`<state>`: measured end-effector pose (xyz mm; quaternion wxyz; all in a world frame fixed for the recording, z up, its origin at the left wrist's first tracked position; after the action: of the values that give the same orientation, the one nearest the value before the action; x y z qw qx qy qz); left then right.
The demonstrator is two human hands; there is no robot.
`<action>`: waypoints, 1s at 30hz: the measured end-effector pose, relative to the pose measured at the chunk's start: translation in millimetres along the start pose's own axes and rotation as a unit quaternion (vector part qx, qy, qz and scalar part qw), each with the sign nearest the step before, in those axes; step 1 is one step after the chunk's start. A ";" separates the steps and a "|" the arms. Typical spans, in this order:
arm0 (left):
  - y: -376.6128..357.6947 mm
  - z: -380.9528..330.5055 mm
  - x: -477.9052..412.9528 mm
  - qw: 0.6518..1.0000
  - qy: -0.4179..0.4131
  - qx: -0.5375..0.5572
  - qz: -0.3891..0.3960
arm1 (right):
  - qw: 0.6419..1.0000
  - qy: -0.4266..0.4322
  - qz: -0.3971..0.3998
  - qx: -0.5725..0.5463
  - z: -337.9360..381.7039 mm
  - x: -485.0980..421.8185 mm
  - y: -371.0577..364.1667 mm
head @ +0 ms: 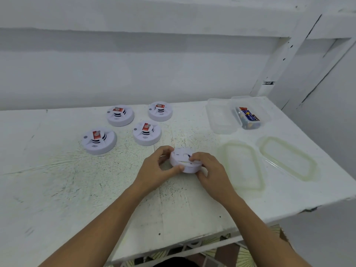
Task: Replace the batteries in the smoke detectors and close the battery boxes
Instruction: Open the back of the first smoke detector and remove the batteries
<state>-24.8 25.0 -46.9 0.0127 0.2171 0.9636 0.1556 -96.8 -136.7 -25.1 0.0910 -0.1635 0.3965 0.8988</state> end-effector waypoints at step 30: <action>-7.3 0.8 -2.3 0.977 -0.058 -0.205 0.012 | 0.968 -0.010 0.233 0.093 33.7 -26.2 -16.4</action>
<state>-25.6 18.1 -50.0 0.1109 0.2298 0.9062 0.3372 -75.1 -101.6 -5.4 -0.1018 -0.0488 0.5047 0.8559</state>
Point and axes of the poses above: each hand's wrist, its own x-axis away from the middle knuckle, its own y-axis out of the back of the hand, z = x × y, the point moved 7 cm from there along -x, towards the middle knuckle, and after that the axes turned 5 degrees about y, right-handed, at the moved point
